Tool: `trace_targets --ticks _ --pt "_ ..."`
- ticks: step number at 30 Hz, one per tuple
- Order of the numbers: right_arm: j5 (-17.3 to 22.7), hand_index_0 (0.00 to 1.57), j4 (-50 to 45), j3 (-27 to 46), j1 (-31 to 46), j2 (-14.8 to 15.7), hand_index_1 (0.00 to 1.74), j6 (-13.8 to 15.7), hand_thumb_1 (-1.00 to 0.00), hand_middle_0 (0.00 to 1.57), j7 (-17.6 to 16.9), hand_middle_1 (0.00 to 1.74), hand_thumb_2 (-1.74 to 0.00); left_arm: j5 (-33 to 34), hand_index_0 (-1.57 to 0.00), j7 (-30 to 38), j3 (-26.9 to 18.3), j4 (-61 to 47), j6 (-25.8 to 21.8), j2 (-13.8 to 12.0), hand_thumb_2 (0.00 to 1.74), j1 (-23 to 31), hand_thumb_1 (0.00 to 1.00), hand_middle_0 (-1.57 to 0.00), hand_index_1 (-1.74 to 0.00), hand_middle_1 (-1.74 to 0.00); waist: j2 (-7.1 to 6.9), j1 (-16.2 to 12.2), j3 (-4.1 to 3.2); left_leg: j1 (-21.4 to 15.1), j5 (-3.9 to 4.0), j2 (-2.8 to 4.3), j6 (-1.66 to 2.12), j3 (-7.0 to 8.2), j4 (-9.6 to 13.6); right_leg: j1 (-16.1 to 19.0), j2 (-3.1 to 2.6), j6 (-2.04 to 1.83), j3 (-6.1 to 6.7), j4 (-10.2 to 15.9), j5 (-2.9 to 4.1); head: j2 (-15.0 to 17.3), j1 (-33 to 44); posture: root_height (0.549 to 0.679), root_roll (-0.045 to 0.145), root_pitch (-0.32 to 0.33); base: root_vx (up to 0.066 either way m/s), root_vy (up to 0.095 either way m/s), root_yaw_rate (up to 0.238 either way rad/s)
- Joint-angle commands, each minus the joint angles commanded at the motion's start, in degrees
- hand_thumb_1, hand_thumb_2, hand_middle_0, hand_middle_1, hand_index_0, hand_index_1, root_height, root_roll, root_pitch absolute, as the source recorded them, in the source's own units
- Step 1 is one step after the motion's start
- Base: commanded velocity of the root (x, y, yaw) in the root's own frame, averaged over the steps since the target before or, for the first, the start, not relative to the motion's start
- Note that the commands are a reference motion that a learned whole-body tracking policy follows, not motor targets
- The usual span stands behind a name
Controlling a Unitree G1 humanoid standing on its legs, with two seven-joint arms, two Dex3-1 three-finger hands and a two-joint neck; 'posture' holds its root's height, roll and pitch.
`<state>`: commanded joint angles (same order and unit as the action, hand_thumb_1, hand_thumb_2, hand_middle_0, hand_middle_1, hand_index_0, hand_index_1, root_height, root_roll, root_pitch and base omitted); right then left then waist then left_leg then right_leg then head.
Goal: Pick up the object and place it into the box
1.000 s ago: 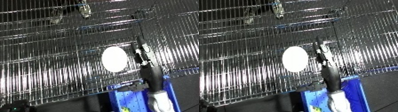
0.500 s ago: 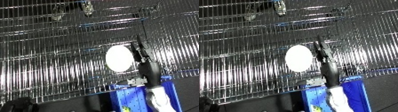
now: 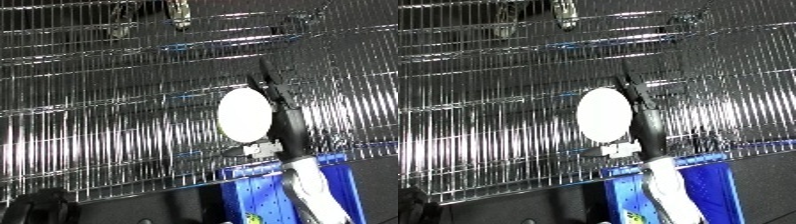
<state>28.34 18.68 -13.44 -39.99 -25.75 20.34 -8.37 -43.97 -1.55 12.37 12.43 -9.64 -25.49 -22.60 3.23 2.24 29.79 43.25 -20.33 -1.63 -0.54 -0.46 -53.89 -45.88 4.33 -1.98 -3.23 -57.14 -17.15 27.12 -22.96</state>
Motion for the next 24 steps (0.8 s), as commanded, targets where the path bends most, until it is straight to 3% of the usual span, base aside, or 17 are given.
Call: trace_targets --ticks 10,20,24 --pt "1.6 1.1 2.6 -0.5 -0.8 0.0 1.22 -0.6 -0.7 1.1 1.0 1.22 -1.22 -0.3 -1.57 -0.5 0.0 0.6 0.0 0.0 1.74 -0.3 1.0 -1.57 -1.74 -1.74 0.13 0.0 0.0 -0.2 -0.19 -0.19 -0.21 0.08 0.0 -0.1 -0.35 0.28 0.15 -0.1 -0.07 0.5 -1.2 0.602 0.051 0.161 0.007 0.007 0.026" --pt "-0.9 1.1 -1.2 0.8 2.2 -0.4 1.22 -0.5 -0.7 1.1 -2.1 1.22 -1.22 0.2 -1.57 -0.7 -0.7 -0.5 -0.5 -0.5 1.74 1.3 1.0 -1.57 -1.74 -1.74 -0.38 -0.8 0.0 -2.2 0.02 -0.07 -0.35 0.22 1.8 1.8 -0.91 0.24 0.41 1.9 0.52 -0.4 -2.7 0.608 0.048 0.154 -0.004 -0.011 -0.025" --pt "-2.7 1.1 -5.5 1.9 4.4 -0.7 1.22 -0.9 -0.7 1.1 -3.8 1.22 -1.22 0.4 -1.57 -1.4 -1.7 -1.2 -0.8 -1.0 1.74 2.6 1.0 -1.57 -1.74 -1.74 -0.71 -1.5 0.0 -3.6 -0.26 0.13 -0.54 0.41 2.4 3.2 -1.23 0.29 0.76 2.7 0.5 -0.5 -3.5 0.611 0.048 0.143 -0.013 -0.006 -0.101"
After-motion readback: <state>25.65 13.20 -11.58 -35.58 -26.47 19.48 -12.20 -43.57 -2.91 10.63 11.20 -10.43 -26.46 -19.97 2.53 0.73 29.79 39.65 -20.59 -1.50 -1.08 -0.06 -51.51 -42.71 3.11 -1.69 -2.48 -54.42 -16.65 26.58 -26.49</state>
